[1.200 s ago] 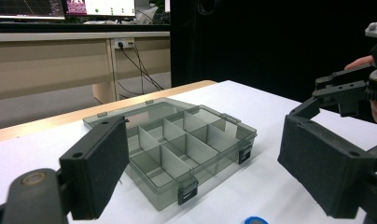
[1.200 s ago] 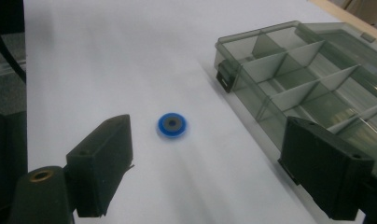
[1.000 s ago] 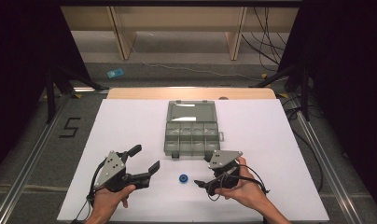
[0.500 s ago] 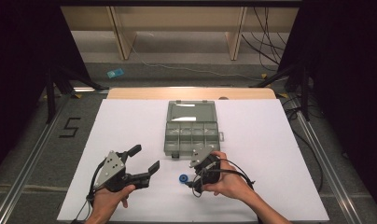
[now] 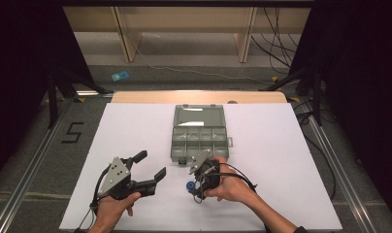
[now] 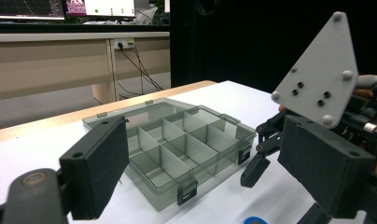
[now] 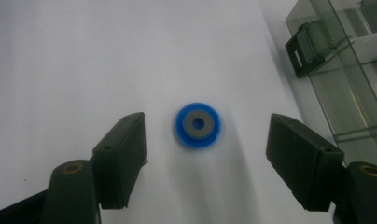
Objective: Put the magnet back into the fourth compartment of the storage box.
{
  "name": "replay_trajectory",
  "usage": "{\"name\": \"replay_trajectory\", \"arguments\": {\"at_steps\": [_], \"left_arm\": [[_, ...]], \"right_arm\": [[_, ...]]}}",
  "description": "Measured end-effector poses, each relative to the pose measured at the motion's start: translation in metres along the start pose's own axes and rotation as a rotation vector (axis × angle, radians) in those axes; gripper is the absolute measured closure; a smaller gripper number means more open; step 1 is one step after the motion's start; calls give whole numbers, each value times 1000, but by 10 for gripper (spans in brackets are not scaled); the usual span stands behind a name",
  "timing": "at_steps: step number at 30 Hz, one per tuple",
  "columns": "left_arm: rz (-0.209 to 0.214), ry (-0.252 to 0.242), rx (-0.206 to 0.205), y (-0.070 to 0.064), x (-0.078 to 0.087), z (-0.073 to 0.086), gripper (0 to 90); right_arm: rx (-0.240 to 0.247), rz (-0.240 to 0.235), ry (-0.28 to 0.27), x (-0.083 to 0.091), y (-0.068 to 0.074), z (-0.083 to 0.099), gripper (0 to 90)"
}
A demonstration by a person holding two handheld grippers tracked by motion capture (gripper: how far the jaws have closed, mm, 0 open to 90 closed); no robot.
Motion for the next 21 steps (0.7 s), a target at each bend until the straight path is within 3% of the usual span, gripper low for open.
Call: {"name": "replay_trajectory", "arguments": {"at_steps": [5,12,21], "left_arm": [[4,-4,-14,1,0,-1,156],[1,1,-2,0,0,0,156],[1,0,-1,0,1,0,156]], "right_arm": [[6,-21,44,-6,1,-2,351],[26,-52,106,-17,2,0,414],[53,-65,149,-20,2,-2,518]]}}
Point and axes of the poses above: each handheld gripper's, and its own axes: x roughly backward along the jaws, z roughly out of its underside, y roughly to its left, the point moved 10 cm from there along -x, roughly forward along the jaws, and after that the axes turned 5 degrees about z, right-handed, at the moved point
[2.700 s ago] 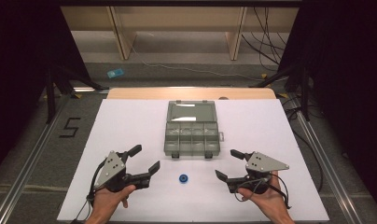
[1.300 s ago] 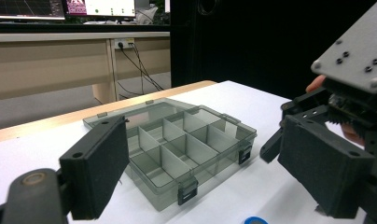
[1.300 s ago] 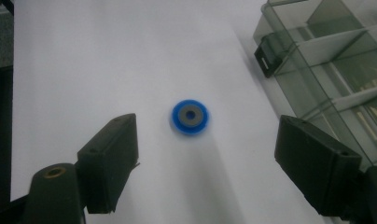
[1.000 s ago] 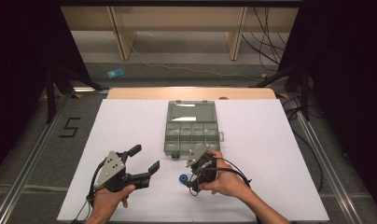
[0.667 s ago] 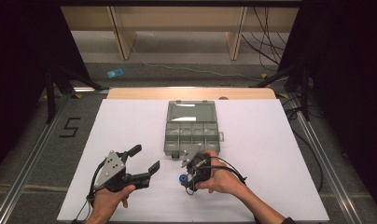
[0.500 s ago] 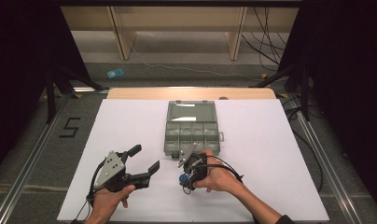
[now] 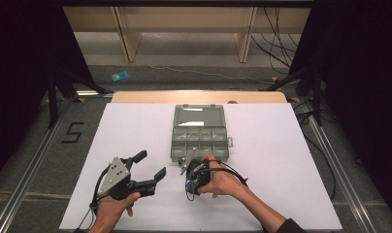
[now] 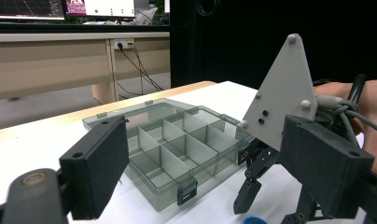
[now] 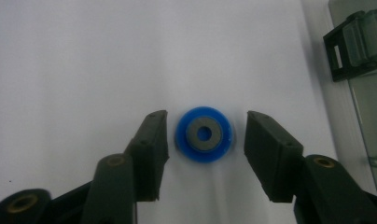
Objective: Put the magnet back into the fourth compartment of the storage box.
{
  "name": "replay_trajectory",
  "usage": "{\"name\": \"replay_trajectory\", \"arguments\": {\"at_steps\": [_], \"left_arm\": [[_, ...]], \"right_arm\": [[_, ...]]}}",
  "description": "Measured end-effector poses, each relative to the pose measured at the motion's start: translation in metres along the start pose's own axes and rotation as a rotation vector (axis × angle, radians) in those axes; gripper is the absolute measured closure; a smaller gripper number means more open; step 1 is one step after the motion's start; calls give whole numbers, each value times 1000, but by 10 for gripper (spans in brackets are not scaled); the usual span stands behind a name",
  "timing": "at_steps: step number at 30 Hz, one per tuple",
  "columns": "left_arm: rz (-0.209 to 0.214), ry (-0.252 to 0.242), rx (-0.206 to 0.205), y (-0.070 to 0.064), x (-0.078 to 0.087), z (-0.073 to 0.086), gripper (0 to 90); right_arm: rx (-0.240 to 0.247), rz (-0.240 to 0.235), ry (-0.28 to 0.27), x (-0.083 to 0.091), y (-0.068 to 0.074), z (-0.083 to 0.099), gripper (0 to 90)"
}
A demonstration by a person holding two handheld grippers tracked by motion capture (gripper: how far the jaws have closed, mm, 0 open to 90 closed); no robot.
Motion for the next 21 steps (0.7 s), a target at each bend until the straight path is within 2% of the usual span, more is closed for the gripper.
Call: {"name": "replay_trajectory", "arguments": {"at_steps": [10,14,21], "left_arm": [[1,1,-2,0,0,0,156],[-1,-2,4,0,0,0,156],[1,-5,-3,0,0,-1,156]], "right_arm": [[24,-5,25,-2,-1,-1,618],[56,5,35,-3,0,-2,624],[59,9,34,-1,-1,-2,626]]}}
Point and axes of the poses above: each handheld gripper's, and its own axes: x roughly backward along the jaws, z roughly out of its underside, y roughly to its left, the point moved 10 cm from there along -x, roughly forward along the jaws, and after that the axes turned 5 degrees about z, right-handed, at the moved point
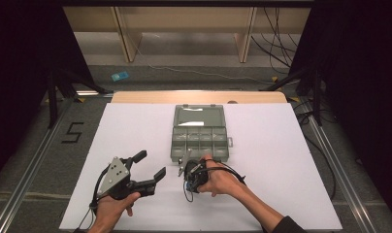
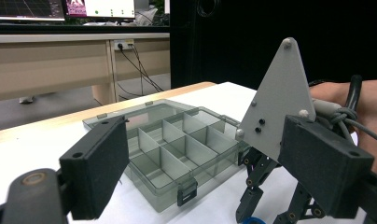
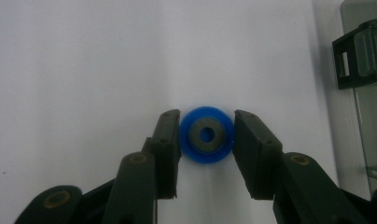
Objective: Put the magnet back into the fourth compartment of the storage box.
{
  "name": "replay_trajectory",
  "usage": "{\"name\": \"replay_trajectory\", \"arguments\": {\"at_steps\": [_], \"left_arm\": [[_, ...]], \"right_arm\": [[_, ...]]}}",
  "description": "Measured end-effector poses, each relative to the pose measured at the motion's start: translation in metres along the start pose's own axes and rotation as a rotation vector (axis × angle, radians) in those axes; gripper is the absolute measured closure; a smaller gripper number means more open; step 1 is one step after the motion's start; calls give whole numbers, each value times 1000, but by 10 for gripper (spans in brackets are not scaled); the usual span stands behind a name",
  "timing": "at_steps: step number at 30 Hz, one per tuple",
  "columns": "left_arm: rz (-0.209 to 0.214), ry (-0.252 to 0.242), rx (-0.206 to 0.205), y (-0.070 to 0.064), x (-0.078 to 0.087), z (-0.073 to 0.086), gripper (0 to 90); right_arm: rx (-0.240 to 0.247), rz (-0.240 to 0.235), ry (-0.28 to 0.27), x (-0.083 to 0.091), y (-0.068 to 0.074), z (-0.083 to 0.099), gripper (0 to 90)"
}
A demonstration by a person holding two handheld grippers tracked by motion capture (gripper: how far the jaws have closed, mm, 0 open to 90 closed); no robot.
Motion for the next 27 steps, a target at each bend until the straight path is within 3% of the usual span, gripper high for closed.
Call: {"name": "replay_trajectory", "arguments": {"at_steps": [8,15,27], "left_arm": [[-1,-1,3,0,0,0,156],[0,-2,3,0,0,0,156],[0,-2,-1,0,0,-1,156]], "right_arm": [[-29,-5,-12,5,-2,1,626],[-22,3,-24,9,-5,0,626],[-47,20,-81,32,-18,0,626]]}}
Point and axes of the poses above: each handheld gripper's, and its own axes: x roughly backward along the jaws, z roughly out of its underside, y roughly to its left, the point moved 10 cm from there along -x, roughly forward along the jaws, and after that the axes turned 5 degrees about z, right-handed, at the moved point
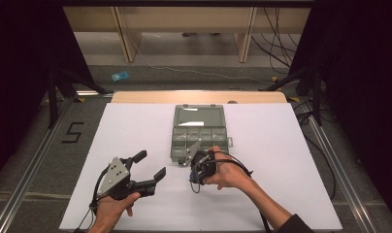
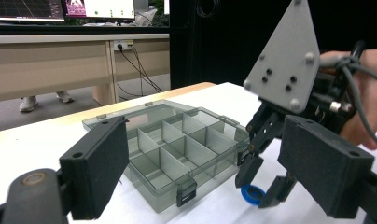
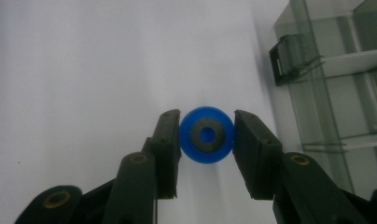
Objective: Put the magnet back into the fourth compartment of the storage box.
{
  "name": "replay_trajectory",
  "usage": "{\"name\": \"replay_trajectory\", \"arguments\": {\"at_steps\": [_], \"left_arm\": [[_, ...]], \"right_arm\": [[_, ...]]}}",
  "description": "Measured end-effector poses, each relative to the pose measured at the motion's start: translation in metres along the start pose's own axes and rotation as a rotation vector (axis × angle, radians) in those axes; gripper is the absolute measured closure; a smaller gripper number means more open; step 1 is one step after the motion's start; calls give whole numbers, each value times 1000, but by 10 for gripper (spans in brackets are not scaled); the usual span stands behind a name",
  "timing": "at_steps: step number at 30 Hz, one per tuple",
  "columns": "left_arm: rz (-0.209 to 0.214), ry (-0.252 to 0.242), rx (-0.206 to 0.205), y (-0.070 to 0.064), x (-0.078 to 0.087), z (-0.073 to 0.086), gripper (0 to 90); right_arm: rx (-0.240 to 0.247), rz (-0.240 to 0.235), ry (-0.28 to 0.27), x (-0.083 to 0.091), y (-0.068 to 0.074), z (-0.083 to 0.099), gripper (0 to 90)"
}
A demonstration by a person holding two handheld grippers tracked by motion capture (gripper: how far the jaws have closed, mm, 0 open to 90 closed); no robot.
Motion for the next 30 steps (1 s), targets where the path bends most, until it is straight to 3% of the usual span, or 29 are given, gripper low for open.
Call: {"name": "replay_trajectory", "arguments": {"at_steps": [21,30], "left_arm": [[1,-3,4,0,0,0,156],[2,-1,-2,0,0,0,156]], "right_arm": [[-81,96,-81,38,-40,8,627],[-123,134,-98,45,-58,16,627]]}}
Point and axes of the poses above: each handheld gripper's, and its own axes: x roughly backward along the jaws, z roughly out of its underside, y roughly to its left, the point moved 10 cm from there along -x, roughly forward along the jaws, and after that the axes turned 5 degrees about z, right-handed, at the moved point
